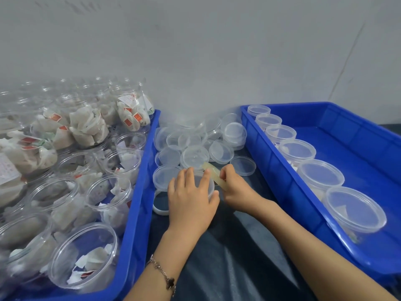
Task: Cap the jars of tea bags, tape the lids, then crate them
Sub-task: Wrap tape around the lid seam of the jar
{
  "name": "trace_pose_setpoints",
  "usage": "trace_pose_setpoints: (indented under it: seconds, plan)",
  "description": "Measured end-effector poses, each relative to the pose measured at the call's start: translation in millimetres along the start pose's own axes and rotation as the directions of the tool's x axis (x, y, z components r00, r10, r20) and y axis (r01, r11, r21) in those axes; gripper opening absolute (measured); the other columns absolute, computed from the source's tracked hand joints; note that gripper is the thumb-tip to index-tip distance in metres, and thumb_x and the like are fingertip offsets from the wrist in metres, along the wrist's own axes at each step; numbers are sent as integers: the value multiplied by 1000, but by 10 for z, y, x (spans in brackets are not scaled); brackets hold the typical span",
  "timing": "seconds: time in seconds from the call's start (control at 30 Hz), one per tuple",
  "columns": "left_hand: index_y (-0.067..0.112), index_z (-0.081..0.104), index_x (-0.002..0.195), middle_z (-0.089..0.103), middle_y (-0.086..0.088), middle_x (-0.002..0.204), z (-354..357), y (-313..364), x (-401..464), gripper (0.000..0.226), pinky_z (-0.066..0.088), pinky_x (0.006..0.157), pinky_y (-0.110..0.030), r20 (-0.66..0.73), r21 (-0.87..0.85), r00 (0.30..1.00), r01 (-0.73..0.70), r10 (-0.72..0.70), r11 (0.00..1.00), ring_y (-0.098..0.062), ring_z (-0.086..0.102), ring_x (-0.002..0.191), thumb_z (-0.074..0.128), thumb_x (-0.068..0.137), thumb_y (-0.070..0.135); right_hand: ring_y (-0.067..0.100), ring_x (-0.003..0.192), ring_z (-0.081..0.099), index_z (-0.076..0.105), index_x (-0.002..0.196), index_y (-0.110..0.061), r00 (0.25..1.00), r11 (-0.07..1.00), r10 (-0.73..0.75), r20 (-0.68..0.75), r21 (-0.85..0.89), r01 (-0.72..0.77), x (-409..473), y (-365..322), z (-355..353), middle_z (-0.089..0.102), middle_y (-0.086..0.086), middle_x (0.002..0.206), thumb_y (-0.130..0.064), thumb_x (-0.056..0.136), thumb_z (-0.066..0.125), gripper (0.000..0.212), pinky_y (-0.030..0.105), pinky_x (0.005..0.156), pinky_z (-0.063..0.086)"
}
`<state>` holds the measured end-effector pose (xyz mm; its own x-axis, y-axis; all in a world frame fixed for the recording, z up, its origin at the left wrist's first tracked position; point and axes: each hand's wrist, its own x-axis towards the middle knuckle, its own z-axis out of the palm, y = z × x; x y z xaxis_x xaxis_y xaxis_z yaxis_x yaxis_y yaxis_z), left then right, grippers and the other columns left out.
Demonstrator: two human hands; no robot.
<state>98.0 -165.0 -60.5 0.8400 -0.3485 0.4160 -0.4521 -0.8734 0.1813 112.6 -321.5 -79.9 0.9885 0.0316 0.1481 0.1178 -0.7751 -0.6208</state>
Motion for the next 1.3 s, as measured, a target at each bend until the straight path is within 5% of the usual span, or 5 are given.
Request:
trace_pose_setpoints:
  seconds: [0.5, 0.67, 0.87, 1.1, 1.3]
  plan:
    - [37, 53, 133, 44, 2, 142, -58, -121, 41, 57, 21, 106, -34, 118, -199, 984, -109, 135, 974, -17, 33, 134, 42, 78, 49, 22, 87, 70, 72, 84, -7, 839, 709, -486, -243, -672, 216, -151, 168, -341, 73, 6, 95, -2, 60, 83, 27, 32, 74, 55]
    - [41, 67, 113, 52, 19, 128, -173, -64, 56, 56, 27, 102, -24, 155, -483, 979, -42, 133, 875, 1, 40, 120, 50, 60, 43, 20, 56, 66, 74, 88, -10, 834, 738, -465, -299, -650, 179, -162, 188, -321, 73, -1, 76, -2, 58, 83, 32, 24, 42, 46]
    - [40, 71, 90, 50, 41, 94, -218, -30, 135, 35, 40, 96, -34, 201, -556, 959, -56, 200, 829, 11, 38, 109, 59, 61, 57, 26, 64, 65, 73, 88, -12, 860, 681, -441, -255, -719, 136, -81, 111, -330, 65, 1, 64, -3, 62, 77, 28, 41, 77, 52]
    - [50, 55, 106, 46, 39, 99, -141, 0, 81, 50, 46, 91, -34, 170, -485, 981, 4, 90, 875, 9, 42, 105, 61, 57, 55, 26, 64, 62, 67, 77, -14, 899, 668, -360, -249, -742, 63, -90, 96, -304, 62, 0, 61, -4, 67, 71, 14, 46, 81, 48]
    - [50, 48, 122, 53, 32, 110, -188, 13, 106, 67, 27, 94, -20, 186, -430, 977, -18, 108, 903, 7, 43, 109, 66, 58, 47, 27, 99, 61, 58, 120, -15, 974, 747, -213, -80, -656, 109, -10, 87, -161, 68, 4, 100, -10, 83, 50, 38, 39, 102, 29]
